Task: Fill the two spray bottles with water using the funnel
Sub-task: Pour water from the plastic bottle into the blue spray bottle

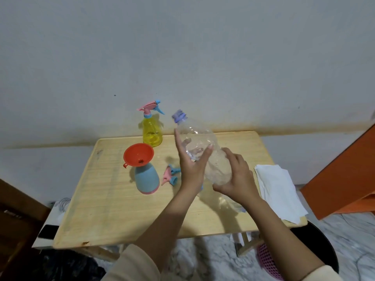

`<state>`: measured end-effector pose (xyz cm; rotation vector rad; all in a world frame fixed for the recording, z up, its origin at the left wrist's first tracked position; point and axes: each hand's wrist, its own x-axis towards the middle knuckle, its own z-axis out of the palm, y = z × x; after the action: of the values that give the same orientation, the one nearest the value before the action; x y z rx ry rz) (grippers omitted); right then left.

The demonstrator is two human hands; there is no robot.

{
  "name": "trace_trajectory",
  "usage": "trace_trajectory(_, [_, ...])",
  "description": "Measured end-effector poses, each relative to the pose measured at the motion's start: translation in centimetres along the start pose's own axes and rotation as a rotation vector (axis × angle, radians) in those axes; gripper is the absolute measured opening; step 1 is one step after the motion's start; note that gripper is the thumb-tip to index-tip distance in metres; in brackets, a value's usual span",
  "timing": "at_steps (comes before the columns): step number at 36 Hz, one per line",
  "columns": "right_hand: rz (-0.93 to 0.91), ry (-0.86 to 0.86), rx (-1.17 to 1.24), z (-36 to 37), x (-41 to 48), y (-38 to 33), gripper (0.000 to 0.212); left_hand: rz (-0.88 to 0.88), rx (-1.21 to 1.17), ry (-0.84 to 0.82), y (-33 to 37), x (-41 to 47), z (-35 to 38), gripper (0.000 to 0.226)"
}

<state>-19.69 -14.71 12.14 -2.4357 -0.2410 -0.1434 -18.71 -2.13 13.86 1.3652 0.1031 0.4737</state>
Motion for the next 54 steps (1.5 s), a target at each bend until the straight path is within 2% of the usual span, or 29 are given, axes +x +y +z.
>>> trace_trajectory(3, [0.001,0.089,0.123,-0.3,0.5,1.6,0.103,0.064,0.113,-0.096,0.2,0.3,2.1,0.097])
trace_trajectory(10, [0.04,0.135,0.238,-0.8,2.7,4.7,0.11,0.201,0.354,-0.278,-0.1,0.9,6.6,0.1])
trace_trajectory(17, [0.078,0.141,0.268,-1.1,5.3,7.1,0.112,0.235,0.452,-0.306,-0.6,2.2,9.2,0.1])
trace_trajectory(31, [0.109,0.159,0.387,-0.8,6.2,11.1,0.094,0.219,0.561,-0.35,-3.6,1.9,11.8,0.105])
trace_trajectory(39, [0.074,0.085,0.452,-1.4,6.1,12.2,0.099,0.237,0.566,-0.396,-3.7,1.8,12.0,0.099])
trace_trajectory(46, [0.063,0.025,0.527,-2.0,5.4,12.3,0.095,0.138,0.41,-0.459,-3.2,1.7,11.4,0.097])
trace_trajectory(54, [0.232,0.136,0.478,-1.9,4.5,11.7,0.1,0.145,0.377,-0.452,-2.9,1.5,11.3,0.091])
